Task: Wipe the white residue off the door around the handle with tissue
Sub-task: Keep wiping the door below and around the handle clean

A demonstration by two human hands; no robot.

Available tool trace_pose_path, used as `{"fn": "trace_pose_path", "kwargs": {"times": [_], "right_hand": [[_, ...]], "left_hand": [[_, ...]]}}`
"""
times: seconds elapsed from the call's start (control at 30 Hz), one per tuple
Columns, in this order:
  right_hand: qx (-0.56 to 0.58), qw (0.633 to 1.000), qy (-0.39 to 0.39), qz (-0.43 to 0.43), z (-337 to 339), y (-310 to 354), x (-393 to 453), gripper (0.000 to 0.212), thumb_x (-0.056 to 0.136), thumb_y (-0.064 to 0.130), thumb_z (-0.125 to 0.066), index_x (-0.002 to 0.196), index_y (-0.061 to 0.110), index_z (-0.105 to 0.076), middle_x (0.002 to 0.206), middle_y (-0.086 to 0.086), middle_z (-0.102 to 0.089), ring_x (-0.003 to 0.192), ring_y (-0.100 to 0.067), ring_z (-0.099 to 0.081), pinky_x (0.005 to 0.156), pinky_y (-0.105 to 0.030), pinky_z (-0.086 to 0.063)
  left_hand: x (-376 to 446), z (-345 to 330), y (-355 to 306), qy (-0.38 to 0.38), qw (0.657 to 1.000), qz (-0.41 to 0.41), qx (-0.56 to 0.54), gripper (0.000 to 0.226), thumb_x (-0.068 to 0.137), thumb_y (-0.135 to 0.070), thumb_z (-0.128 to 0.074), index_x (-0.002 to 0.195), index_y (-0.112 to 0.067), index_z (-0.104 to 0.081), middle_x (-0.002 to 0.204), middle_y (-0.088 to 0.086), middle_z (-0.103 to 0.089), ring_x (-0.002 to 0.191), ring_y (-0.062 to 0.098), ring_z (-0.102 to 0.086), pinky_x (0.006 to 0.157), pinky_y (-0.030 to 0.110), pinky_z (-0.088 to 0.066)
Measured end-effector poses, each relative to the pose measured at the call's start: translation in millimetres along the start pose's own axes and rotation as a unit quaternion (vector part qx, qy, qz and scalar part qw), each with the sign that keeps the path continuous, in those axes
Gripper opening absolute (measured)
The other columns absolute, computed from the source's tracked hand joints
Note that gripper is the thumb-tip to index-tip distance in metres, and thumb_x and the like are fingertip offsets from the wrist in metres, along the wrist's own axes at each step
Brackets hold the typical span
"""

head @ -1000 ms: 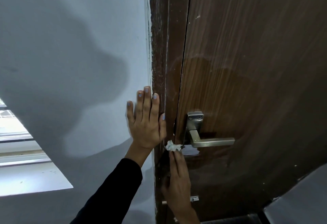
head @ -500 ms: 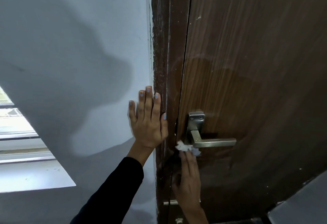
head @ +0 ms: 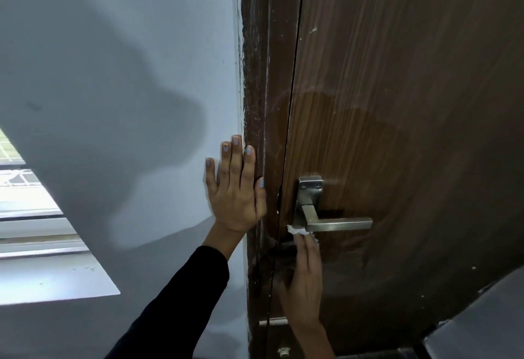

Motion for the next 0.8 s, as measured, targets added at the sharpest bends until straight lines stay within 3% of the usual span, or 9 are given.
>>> {"fn": "trace_pose_path", "kwargs": {"times": [0.23, 0.47, 0.53, 0.6, 0.67, 0.73, 0.8], "right_hand": [[-0.023, 0.996, 0.065, 0.058, -24.6, 28.3, -22.7, 0.09, 0.053, 0.0, -0.082, 0.134, 0.002, -0.043, 0.137, -0.018, -0.048, 0.127, -0.035, -0.041, 0.101, -0.048, -0.033], [0.011, 1.0, -0.002, 0.011, -13.2, 19.3, -11.5, 0.085, 0.054, -0.007, -0.08, 0.131, -0.006, -0.044, 0.135, -0.024, -0.047, 0.127, -0.036, -0.039, 0.097, -0.054, -0.043], [0.008, 1.0, 0.008, 0.018, -17.1, 23.8, -16.3, 0.083, 0.051, -0.005, -0.08, 0.127, -0.005, -0.049, 0.132, -0.023, -0.05, 0.124, -0.037, -0.045, 0.106, -0.039, -0.036], [0.008, 0.999, 0.04, 0.003, -22.4, 21.9, -18.3, 0.077, 0.049, -0.001, -0.083, 0.121, -0.006, -0.055, 0.125, -0.022, -0.057, 0.116, -0.038, -0.053, 0.111, -0.023, -0.017], [0.017, 1.0, 0.004, -0.006, -19.5, 21.4, -17.3, 0.059, 0.062, 0.004, -0.076, 0.117, -0.006, -0.057, 0.117, -0.025, -0.061, 0.107, -0.042, -0.059, 0.109, -0.018, -0.014], [0.017, 0.999, -0.043, -0.008, -15.0, 17.1, -14.3, 0.046, 0.078, 0.011, -0.06, 0.12, -0.007, -0.052, 0.116, -0.027, -0.061, 0.104, -0.043, -0.06, 0.105, -0.026, -0.033], [0.052, 0.997, -0.05, 0.007, -17.7, 14.0, -15.3, 0.062, 0.072, 0.006, -0.062, 0.131, 0.004, -0.043, 0.132, -0.018, -0.05, 0.119, -0.035, -0.05, 0.102, -0.043, -0.04]], "left_hand": [[1.0, 0.2, 0.0, 0.006, 1.0, 0.002, 0.0, 0.064, 0.094, -0.033, -0.028, 0.151, -0.016, -0.006, 0.161, 0.0, 0.004, 0.149, 0.019, -0.002, 0.121, 0.042, -0.001], [0.7, -0.4, 0.5, 0.006, 1.0, 0.003, 0.004, 0.065, 0.093, -0.034, -0.029, 0.151, -0.017, -0.006, 0.161, 0.0, 0.003, 0.149, 0.019, -0.003, 0.121, 0.041, -0.002], [0.5, 0.0, 0.7, 0.002, 1.0, 0.002, 0.005, 0.065, 0.093, -0.034, -0.03, 0.151, -0.016, -0.007, 0.161, 0.0, 0.002, 0.149, 0.019, -0.004, 0.121, 0.041, -0.002], [0.3, 0.0, 0.6, 0.001, 1.0, 0.001, 0.007, 0.065, 0.093, -0.034, -0.029, 0.151, -0.016, -0.007, 0.161, 0.001, 0.002, 0.149, 0.019, -0.004, 0.121, 0.041, -0.002], [0.5, 0.3, 0.3, 0.0, 1.0, 0.001, 0.008, 0.064, 0.094, -0.034, -0.028, 0.151, -0.016, -0.008, 0.161, 0.001, 0.001, 0.149, 0.02, -0.005, 0.121, 0.042, -0.002], [1.1, 0.3, 0.1, 0.0, 1.0, 0.002, 0.01, 0.063, 0.094, -0.034, -0.028, 0.151, -0.016, -0.008, 0.161, 0.001, 0.001, 0.149, 0.02, -0.005, 0.121, 0.042, -0.003], [1.1, -0.2, 0.5, 0.002, 1.0, 0.003, 0.008, 0.064, 0.094, -0.034, -0.028, 0.151, -0.016, -0.008, 0.161, 0.001, 0.001, 0.149, 0.02, -0.005, 0.121, 0.042, -0.002]]}}
Point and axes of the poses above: each hand's wrist, its own x-axis towards the middle knuckle, its own z-axis out of the back of the hand, y = z × x, the point moved 6 cm from there along x, towards the middle knuckle
